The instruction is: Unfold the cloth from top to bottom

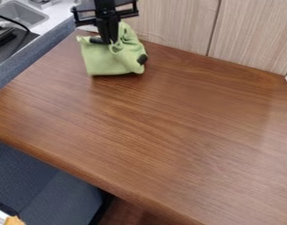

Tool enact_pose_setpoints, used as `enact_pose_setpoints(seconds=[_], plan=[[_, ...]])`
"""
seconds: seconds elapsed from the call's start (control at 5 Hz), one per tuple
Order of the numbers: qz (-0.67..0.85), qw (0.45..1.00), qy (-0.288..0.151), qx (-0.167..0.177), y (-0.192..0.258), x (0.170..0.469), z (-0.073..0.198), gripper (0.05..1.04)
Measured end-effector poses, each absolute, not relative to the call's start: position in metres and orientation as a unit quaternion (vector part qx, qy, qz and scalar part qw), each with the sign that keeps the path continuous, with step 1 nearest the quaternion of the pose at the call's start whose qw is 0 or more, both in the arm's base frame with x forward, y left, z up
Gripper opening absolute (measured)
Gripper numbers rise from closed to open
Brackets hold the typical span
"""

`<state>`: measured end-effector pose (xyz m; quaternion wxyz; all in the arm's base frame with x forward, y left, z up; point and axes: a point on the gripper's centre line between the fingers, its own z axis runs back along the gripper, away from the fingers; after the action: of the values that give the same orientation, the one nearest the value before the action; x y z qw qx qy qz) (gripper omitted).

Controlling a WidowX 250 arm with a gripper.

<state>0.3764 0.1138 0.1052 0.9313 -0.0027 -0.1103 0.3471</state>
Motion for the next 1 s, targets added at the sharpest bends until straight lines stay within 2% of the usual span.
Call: enact_pose_setpoints(seconds=[0.2,0.6,0.8,1.0], plan=[[0.352,0.929,-0.112,-0.002,0.111,0.352,0.106,0.059],[0.348,0.932,-0.095,0.025,0.103,0.311,0.058,0.059],[0.34,0.933,-0.107,0.056,0.098,0.302,0.042,0.059],[0.347,0.93,-0.098,0.072,0.097,0.293,0.036,0.059]])
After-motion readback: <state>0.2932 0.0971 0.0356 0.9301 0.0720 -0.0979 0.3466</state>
